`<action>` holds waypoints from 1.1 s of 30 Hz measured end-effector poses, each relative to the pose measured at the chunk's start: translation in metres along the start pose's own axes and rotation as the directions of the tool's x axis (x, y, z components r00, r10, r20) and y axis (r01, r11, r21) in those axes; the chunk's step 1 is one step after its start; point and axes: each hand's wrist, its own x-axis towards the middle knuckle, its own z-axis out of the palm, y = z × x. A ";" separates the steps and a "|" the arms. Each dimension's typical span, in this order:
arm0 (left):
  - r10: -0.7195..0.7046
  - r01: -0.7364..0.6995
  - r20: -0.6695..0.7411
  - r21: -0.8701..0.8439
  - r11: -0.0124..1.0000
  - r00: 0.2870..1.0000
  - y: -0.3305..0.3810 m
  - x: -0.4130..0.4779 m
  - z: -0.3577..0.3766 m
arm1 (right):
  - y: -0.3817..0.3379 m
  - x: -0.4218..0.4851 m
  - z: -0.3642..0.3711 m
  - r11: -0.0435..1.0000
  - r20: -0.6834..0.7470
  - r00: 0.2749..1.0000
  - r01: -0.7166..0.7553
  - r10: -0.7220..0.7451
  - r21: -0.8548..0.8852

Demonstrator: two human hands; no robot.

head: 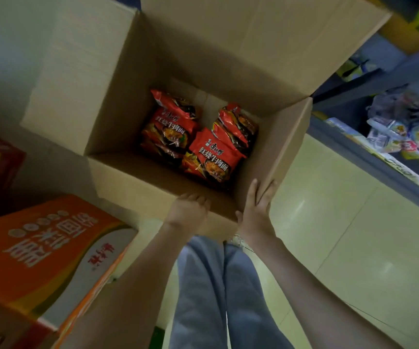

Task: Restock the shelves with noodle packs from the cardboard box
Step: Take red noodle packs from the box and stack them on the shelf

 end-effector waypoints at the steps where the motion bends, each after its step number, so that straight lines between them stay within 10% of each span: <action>1: -0.043 0.042 0.014 0.013 0.999 0.999 -0.009 -0.003 -0.003 | -0.008 0.001 0.001 1.000 0.008 1.000 0.003 -0.003 -0.011; 12: -0.212 0.215 0.090 -0.029 0.976 0.973 -0.075 -0.038 -0.009 | -0.081 0.019 0.009 0.976 0.078 0.985 0.164 -0.155 -0.140; 18: -0.301 0.333 0.157 -0.258 0.907 0.941 -0.075 -0.041 -0.007 | -0.088 0.043 -0.004 0.624 0.167 0.807 0.552 -0.566 -0.552; 33: -0.366 0.358 0.037 -0.327 0.875 0.930 -0.113 -0.063 0.014 | -0.118 0.083 -0.009 0.345 0.395 0.701 0.665 -0.593 -0.662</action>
